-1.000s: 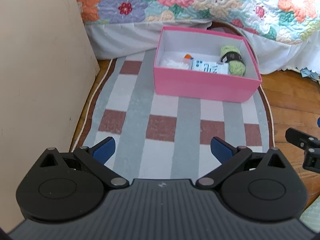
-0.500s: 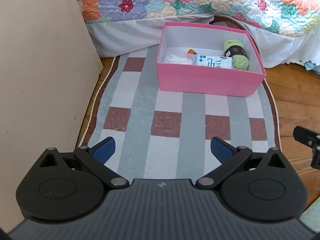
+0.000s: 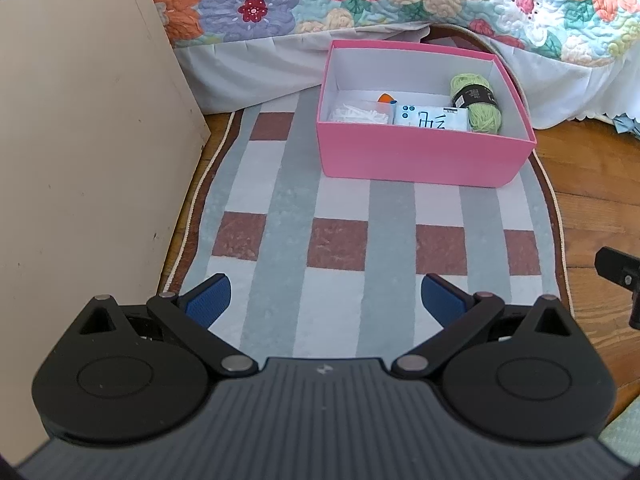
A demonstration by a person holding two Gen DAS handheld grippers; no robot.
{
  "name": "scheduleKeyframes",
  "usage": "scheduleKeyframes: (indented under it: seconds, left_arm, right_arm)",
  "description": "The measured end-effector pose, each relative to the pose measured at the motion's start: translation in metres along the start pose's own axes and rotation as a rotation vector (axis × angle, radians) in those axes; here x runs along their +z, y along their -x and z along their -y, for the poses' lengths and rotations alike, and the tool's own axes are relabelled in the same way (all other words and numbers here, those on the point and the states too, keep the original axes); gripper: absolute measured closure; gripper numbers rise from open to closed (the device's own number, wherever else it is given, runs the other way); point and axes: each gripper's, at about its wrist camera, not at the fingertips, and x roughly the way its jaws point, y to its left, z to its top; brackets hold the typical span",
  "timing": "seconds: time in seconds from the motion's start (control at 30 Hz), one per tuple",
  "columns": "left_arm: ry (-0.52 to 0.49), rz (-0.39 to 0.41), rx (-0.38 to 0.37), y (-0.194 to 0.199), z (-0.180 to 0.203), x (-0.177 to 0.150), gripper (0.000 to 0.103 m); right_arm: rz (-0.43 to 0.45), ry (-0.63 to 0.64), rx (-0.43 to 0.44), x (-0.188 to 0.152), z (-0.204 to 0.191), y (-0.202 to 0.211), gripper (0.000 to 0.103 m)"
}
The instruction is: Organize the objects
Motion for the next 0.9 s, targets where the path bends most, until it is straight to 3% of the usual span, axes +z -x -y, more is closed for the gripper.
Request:
scheduleKeyframes:
  seconds: [0.9]
  left_arm:
    - [-0.003, -0.02, 0.0, -0.0026, 0.0013, -0.002, 0.0]
  right_arm:
    - [-0.016, 0.0, -0.01, -0.001, 0.0056, -0.001, 0.003]
